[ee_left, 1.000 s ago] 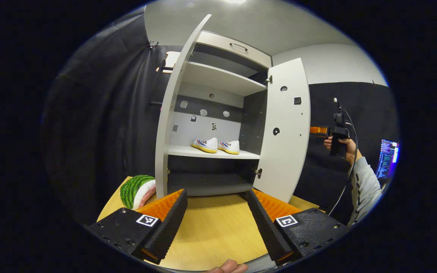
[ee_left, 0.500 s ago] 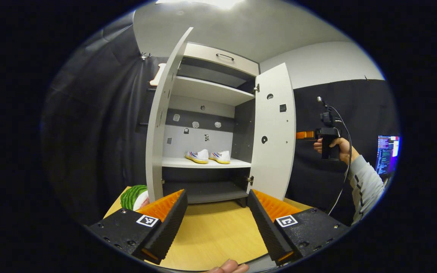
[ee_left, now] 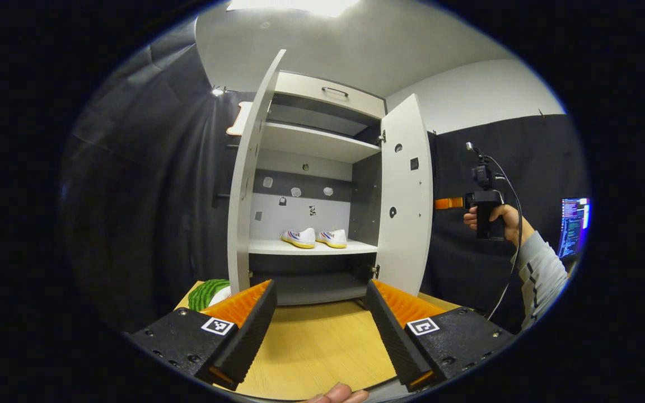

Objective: Grab one shoe with the right hand and put it into the shoe cabinet, grab the other shoe with the left hand and put it into the shoe cabinet; then close the right door with the right hand and the left door with the left hand.

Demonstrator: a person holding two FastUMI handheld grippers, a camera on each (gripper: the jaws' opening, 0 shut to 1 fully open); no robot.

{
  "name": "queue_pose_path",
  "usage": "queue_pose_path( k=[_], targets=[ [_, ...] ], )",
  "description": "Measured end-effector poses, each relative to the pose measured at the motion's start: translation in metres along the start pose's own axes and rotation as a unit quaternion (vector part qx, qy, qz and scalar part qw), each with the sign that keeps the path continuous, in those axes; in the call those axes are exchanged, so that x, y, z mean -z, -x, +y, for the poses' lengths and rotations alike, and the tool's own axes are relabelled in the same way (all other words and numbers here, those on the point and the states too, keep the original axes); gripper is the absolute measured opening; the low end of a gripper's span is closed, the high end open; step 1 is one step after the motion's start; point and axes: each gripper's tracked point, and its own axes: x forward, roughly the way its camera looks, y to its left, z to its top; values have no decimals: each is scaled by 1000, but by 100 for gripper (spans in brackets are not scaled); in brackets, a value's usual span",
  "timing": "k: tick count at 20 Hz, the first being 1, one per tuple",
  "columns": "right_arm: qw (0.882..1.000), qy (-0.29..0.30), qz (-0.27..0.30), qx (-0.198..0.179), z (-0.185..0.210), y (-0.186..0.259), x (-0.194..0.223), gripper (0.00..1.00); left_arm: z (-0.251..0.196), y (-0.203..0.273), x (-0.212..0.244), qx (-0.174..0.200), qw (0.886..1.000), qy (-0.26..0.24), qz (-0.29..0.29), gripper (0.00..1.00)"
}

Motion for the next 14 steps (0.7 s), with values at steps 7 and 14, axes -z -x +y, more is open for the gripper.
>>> queue_pose_path(
  k=[7,14],
  targets=[
    [1000,-16,-6,-20,48,-7,4,93,8,-9,8,-8,1000,0,9,96],
    [999,-3,-12,-50,109,-21,16,96,25,-4,7,-30,999,-8,9,97]
  ],
)
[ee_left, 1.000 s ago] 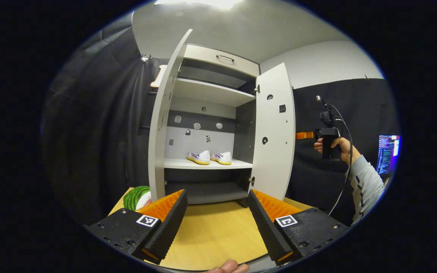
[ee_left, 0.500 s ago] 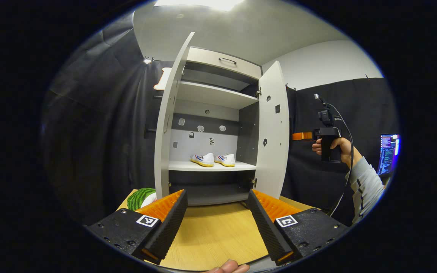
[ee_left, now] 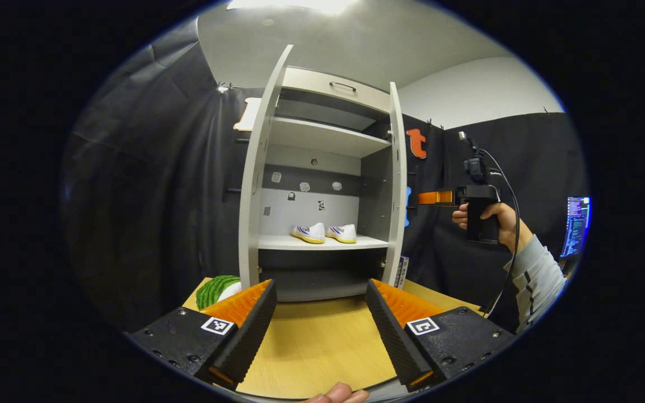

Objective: Grab one shoe with the right hand and put it into the shoe cabinet, grab the other shoe with the left hand and put it into the shoe cabinet; then close the right door with the right hand and the left door with the left hand.

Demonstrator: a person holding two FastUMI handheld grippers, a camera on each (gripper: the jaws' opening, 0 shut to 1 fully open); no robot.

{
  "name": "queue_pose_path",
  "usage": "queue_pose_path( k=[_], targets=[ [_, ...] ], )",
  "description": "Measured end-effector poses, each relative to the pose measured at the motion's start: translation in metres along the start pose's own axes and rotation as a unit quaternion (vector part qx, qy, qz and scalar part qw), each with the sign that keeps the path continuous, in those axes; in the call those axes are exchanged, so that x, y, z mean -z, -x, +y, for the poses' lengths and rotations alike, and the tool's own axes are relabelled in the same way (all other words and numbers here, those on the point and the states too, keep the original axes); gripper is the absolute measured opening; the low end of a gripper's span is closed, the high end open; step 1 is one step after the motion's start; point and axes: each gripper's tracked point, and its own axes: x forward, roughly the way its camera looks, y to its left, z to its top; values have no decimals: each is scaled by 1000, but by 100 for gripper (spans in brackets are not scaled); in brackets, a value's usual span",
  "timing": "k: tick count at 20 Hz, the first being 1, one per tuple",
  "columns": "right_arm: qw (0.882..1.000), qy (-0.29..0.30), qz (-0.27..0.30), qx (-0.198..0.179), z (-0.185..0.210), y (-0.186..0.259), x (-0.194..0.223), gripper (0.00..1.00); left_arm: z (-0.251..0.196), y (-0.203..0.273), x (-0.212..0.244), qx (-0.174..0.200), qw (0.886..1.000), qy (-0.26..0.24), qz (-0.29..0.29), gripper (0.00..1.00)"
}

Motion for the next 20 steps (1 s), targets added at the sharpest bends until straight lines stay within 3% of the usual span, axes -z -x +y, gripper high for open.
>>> queue_pose_path(
  k=[2,8,11,15,19,20],
  targets=[
    [1000,7,1,27,-2,-1,8,98,13,3,2,-14,1000,-4,2,96],
    [1000,-30,7,4,28,3,37,99,61,1,-2,-53,998,-9,11,96],
    [1000,-7,7,8,29,14,41,98,96,-5,-11,-85,996,-30,5,96],
    [1000,-1,-12,4,41,45,41,98,143,-21,-29,-114,993,-36,-3,93],
    [999,-11,-36,3,47,87,47,98,184,-43,-47,-118,993,0,-3,96],
    [999,-18,-40,4,48,98,49,98,198,-47,-49,-124,992,10,-1,93]
  ],
)
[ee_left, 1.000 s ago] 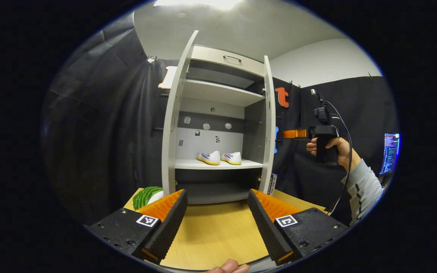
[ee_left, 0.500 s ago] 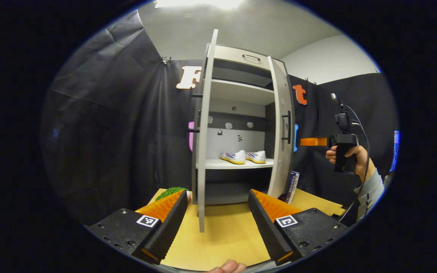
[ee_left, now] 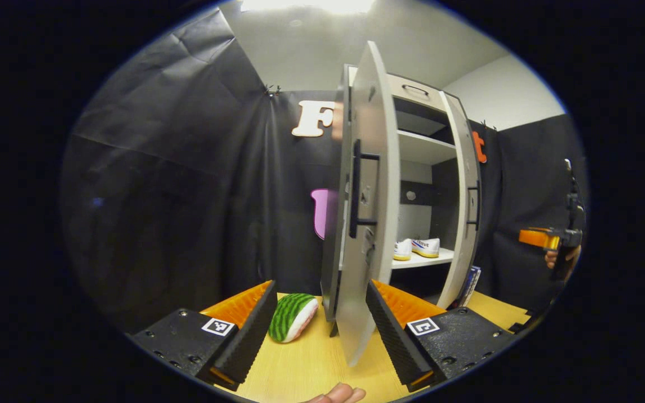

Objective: Grab one shoe with the right hand and put it into the shoe cabinet, grab the other shoe with the left hand and put it into the shoe cabinet; then close the right door with the right hand and the left door with the left hand.

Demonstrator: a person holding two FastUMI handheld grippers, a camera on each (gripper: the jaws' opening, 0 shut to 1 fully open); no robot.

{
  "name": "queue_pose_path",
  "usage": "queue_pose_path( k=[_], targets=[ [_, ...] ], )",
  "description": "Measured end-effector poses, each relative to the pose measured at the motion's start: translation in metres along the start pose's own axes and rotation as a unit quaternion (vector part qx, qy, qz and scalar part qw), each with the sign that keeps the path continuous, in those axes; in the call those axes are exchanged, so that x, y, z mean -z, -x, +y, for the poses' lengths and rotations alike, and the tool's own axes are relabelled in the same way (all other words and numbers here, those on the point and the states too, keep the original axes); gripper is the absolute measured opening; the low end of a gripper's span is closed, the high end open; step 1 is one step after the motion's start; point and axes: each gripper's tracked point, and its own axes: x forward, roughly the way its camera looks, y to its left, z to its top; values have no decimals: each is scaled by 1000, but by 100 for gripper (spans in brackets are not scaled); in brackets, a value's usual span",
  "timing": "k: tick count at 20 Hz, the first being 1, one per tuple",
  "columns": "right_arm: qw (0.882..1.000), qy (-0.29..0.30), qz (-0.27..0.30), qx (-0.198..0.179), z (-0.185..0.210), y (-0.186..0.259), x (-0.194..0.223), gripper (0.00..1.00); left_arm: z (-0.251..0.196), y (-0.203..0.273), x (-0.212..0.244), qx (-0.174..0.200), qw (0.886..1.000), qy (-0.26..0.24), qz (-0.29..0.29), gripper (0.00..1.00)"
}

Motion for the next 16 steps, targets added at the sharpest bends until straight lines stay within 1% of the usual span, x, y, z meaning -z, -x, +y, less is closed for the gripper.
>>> queue_pose_path(
  k=[1,3,4,6,7,8,9,10,11,13,14,16],
  targets=[
    [1000,-10,-6,2,1,11,2,98,12,-6,-3,-2,1000,2,7,93],
    [1000,-20,-11,-13,9,28,8,97,34,-21,-10,-7,1000,6,11,94],
    [1000,-19,-6,-14,8,36,14,98,46,-32,-16,-13,1000,8,9,96],
    [1000,-8,6,0,-1,51,27,98,65,-44,-31,-20,1000,15,2,96],
    [1000,-4,7,6,-5,57,30,98,69,-50,-37,-17,1000,21,-2,93],
    [1000,-2,6,8,-4,61,33,98,70,-56,-41,-13,1000,21,-6,96],
    [1000,-6,3,7,-3,65,34,98,69,-58,-44,-8,1000,17,-4,93],
    [1000,-13,1,7,-3,68,37,98,70,-59,-46,-7,1000,6,-4,93],
    [1000,-24,2,8,-1,71,41,98,71,-60,-52,-10,1000,-12,-1,96],
    [999,-40,11,-6,9,74,48,98,62,-59,-64,-5,999,-37,-5,96],
    [999,-42,9,-13,13,77,48,98,52,-59,-68,2,999,-39,-6,93],
    [998,-54,2,-26,19,82,47,98,33,-64,-69,4,999,-40,2,93]
  ],
)
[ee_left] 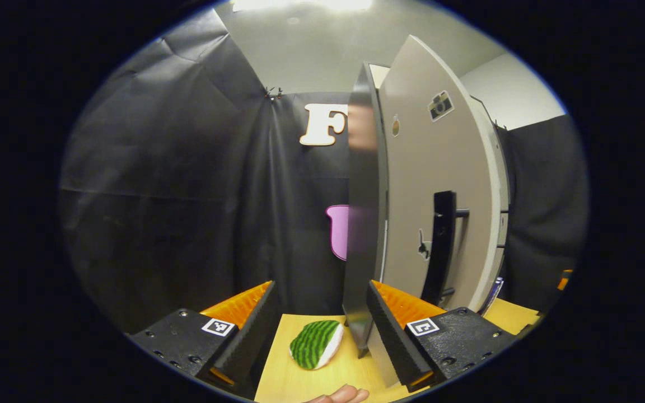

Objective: Grab one shoe with the right hand and put it into the shoe cabinet, grab the other shoe with the left hand and put it into the shoe cabinet; then close the right door with the right hand and the left door with the left hand.

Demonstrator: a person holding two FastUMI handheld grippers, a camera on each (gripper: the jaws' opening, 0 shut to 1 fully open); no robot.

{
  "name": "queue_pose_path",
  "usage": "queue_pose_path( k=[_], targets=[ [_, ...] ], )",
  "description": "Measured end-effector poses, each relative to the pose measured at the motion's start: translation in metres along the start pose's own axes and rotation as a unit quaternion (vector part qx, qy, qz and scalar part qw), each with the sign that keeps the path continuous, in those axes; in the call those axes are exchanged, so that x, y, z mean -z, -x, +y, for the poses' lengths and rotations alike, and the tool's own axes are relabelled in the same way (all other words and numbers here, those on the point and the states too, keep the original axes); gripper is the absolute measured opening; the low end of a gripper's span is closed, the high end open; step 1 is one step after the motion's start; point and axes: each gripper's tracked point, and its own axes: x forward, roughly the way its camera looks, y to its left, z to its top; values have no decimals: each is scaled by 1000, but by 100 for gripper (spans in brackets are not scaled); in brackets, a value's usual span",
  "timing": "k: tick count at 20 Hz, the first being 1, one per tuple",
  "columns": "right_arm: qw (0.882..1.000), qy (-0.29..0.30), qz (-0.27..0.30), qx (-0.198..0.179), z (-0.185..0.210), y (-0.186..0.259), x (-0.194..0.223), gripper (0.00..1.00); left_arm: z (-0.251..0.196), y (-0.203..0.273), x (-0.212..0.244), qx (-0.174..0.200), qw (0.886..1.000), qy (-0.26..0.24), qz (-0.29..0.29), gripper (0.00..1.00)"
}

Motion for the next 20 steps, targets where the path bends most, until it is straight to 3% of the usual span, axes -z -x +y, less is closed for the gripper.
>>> queue_pose_path(
  k=[5,7,8,12,20],
  targets=[
    [1000,-13,-16,7,-3,13,5,98,-45,-8,8,19,999,20,33,95],
    [1000,-20,-12,-17,9,18,14,98,-50,-9,5,8,1000,3,29,83],
    [1000,-17,-11,-20,12,21,15,98,-50,-5,5,1,999,-11,30,82],
    [1000,12,-17,-17,17,29,13,97,-53,-3,3,-24,999,-17,27,86],
    [999,23,-19,-31,34,29,15,98,-92,-4,6,-20,999,5,48,83]
  ],
)
